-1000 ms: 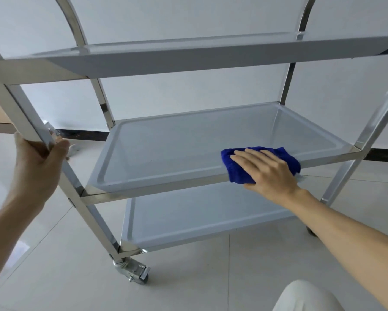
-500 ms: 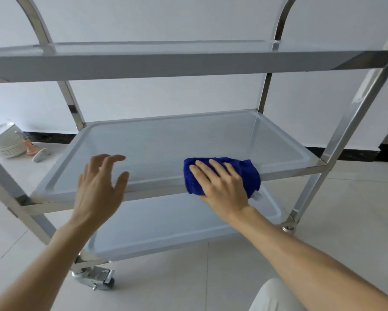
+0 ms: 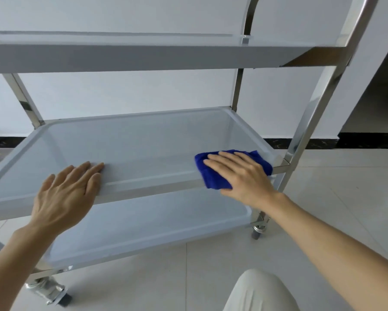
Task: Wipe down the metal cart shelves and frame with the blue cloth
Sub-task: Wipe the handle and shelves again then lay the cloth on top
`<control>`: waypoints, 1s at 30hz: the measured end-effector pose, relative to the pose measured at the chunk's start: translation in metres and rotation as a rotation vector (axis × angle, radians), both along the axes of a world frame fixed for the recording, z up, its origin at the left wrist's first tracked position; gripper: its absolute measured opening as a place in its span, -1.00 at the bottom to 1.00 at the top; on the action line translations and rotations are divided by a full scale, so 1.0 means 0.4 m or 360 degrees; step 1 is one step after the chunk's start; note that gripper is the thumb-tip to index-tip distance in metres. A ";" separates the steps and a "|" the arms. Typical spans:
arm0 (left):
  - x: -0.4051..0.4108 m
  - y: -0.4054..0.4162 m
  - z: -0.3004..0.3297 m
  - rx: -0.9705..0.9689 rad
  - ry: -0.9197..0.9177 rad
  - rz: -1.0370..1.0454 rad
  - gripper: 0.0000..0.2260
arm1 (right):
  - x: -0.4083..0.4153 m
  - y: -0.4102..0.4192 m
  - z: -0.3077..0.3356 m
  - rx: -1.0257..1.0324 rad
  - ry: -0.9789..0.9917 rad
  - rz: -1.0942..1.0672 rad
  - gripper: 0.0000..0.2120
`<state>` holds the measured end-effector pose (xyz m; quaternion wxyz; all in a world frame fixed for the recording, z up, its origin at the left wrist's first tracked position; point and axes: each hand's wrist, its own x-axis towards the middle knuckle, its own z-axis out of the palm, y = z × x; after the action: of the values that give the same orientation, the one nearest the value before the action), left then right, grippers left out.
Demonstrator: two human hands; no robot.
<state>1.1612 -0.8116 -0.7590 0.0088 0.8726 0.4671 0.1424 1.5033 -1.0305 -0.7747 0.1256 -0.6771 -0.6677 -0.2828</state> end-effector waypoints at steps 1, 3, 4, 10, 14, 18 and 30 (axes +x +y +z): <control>0.003 0.001 -0.001 -0.0014 -0.0005 0.0000 -0.33 | 0.030 -0.022 0.002 -0.0003 0.0028 -0.0058 -0.29; 0.009 0.002 -0.005 -0.0012 -0.0005 -0.0004 -0.32 | 0.067 -0.051 0.004 0.0019 0.0077 -0.0162 -0.30; 0.012 0.003 -0.007 0.0000 -0.0014 -0.0002 -0.33 | 0.070 -0.053 0.003 0.0042 0.0096 -0.0195 -0.32; 0.019 0.038 -0.045 0.0079 -0.0165 0.0009 -0.42 | -0.055 0.031 -0.011 0.0173 0.0109 -0.0161 -0.44; 0.003 0.126 -0.103 0.0063 -0.0168 -0.0025 -0.51 | -0.219 0.127 -0.010 0.0038 0.0106 -0.0106 -0.39; -0.031 0.214 -0.164 -0.0038 -0.0151 -0.0114 -0.59 | -0.282 0.174 -0.009 -0.0008 0.0081 0.0091 -0.43; -0.054 0.384 -0.293 -0.0237 -0.0178 -0.0065 -0.58 | 0.095 -0.077 0.021 -0.0208 0.0101 -0.0233 -0.22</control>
<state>1.1394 -0.6581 -0.8763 0.1027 0.8695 0.4574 0.1556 1.5413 -1.0612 -0.7664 0.0811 -0.7395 -0.6291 -0.2255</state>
